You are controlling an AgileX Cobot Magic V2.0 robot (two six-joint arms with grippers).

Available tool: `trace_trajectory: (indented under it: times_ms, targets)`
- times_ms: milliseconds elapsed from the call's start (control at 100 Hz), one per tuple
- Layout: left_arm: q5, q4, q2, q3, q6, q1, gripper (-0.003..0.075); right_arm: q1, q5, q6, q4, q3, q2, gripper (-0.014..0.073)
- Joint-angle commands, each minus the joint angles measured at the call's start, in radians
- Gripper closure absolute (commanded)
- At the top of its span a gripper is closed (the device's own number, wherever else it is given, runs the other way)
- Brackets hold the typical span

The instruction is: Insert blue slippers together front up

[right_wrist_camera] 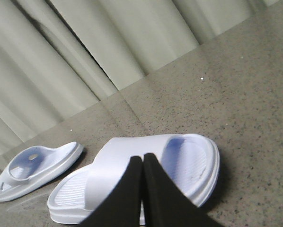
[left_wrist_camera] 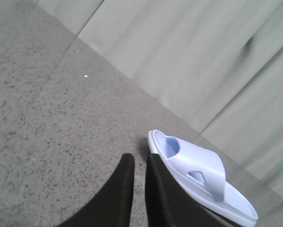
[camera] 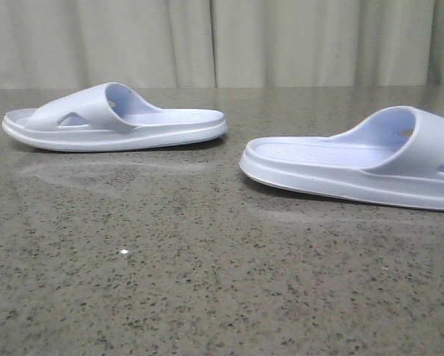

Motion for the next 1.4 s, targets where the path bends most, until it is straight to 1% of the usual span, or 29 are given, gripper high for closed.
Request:
trace_trajectory:
  times_ms: [0, 120, 210, 310, 380, 460, 550, 600, 650, 700, 720, 750, 820, 840, 870, 920, 950, 1170, 1230, 1390]
  targets:
    - [-0.021, 0.098, 0.048, -0.101, -0.004, 0.003, 0.0705, -0.007, -0.023, -0.009, -0.048, -0.087, 0.096, 0.0671]
    - [0.076, 0.287, 0.191, -0.235, -0.002, 0.003, 0.0705, -0.007, 0.040, -0.009, -0.109, -0.181, 0.296, 0.0671]
    - [0.141, 0.363, 0.310, -0.314, -0.001, 0.003, 0.0705, -0.007, 0.086, -0.009, -0.118, -0.250, 0.439, 0.0671]
    - [0.185, 0.378, 0.412, -0.392, 0.013, 0.003, 0.0704, -0.007, 0.143, -0.009, -0.131, -0.329, 0.588, 0.0672]
    - [0.222, 0.378, 0.467, -0.436, 0.071, 0.003, 0.0704, -0.007, 0.202, -0.009, -0.158, -0.389, 0.661, 0.0672]
    - [0.258, 0.378, 0.515, -0.477, 0.130, 0.003, 0.0704, -0.007, 0.271, -0.009, -0.217, -0.455, 0.720, 0.0672]
    - [0.268, 0.360, 0.542, -0.502, 0.157, 0.003, 0.0690, -0.007, 0.355, -0.009, -0.267, -0.519, 0.766, 0.0672]
    - [0.268, 0.338, 0.552, -0.506, 0.170, 0.003, 0.0657, -0.007, 0.378, -0.009, -0.274, -0.547, 0.781, 0.0671]
    - [0.268, 0.306, 0.559, -0.506, 0.204, 0.003, 0.0599, -0.007, 0.391, -0.009, -0.279, -0.564, 0.788, 0.0663]
    - [0.270, 0.268, 0.567, -0.506, 0.229, 0.003, 0.0507, -0.007, 0.398, -0.009, -0.289, -0.573, 0.793, 0.0630]
    - [0.270, 0.259, 0.570, -0.506, 0.237, 0.003, 0.0481, -0.007, 0.399, -0.009, -0.297, -0.575, 0.793, 0.0608]
    - [0.270, 0.242, 0.574, -0.506, 0.237, 0.003, 0.0414, -0.007, 0.397, -0.009, -0.302, -0.575, 0.793, 0.0572]
    - [0.269, 0.212, 0.589, -0.508, 0.237, 0.003, 0.0290, -0.009, 0.399, -0.009, -0.318, -0.575, 0.793, 0.0456]
    - [0.269, 0.206, 0.595, -0.508, 0.237, 0.003, 0.0265, -0.011, 0.401, -0.009, -0.321, -0.575, 0.793, 0.0406]
    - [0.269, 0.191, 0.601, -0.509, 0.237, 0.003, 0.0245, -0.018, 0.403, -0.009, -0.323, -0.575, 0.793, 0.0361]
    - [0.269, 0.176, 0.610, -0.509, 0.237, 0.003, 0.0244, -0.035, 0.407, -0.009, -0.331, -0.575, 0.793, 0.0300]
    - [0.269, 0.174, 0.618, -0.509, 0.237, 0.003, 0.0246, -0.050, 0.412, -0.009, -0.334, -0.575, 0.793, 0.0284]
    - [0.273, 0.167, 0.653, -0.509, 0.239, 0.003, 0.0274, -0.220, 0.443, -0.016, -0.335, -0.575, 0.805, 0.0285]
    - [0.273, 0.162, 0.663, -0.509, 0.241, 0.003, 0.0275, -0.236, 0.452, -0.024, -0.335, -0.575, 0.823, 0.0286]
    - [0.273, 0.134, 0.680, -0.509, 0.271, 0.003, 0.0275, -0.240, 0.440, -0.037, -0.331, -0.575, 0.898, 0.0285]
